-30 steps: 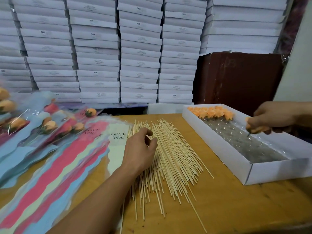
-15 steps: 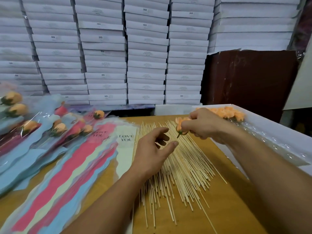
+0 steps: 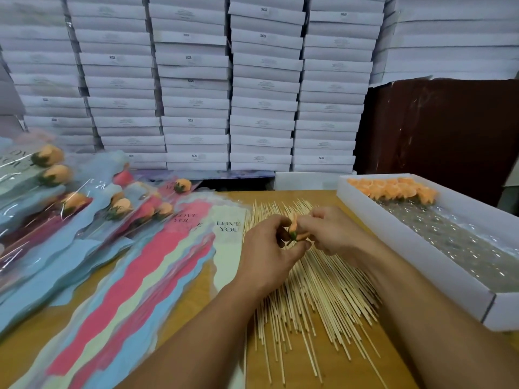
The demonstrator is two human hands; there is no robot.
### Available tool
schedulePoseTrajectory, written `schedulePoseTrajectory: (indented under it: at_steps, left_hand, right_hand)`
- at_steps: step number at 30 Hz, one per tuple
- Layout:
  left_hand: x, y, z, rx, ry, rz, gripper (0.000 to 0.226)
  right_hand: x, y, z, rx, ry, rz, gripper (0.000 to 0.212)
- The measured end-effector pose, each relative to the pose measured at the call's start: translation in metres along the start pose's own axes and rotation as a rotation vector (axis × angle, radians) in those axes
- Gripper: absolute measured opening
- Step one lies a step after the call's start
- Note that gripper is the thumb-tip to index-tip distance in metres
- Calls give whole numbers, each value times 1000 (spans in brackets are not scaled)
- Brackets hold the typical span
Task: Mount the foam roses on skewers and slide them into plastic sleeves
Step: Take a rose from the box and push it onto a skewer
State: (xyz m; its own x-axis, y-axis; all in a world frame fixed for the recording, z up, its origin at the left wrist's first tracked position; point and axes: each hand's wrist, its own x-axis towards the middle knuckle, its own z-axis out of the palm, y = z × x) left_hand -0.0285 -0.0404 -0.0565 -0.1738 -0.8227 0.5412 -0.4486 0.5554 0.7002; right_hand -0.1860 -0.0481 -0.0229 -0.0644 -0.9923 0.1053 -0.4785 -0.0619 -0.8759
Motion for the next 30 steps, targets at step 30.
schedulePoseTrajectory:
  at_steps: [30]
  left_hand:
    - [7,-10,-15,-18,292,-202,21]
  right_hand:
    - [61,-13,48,-729,149,168,11]
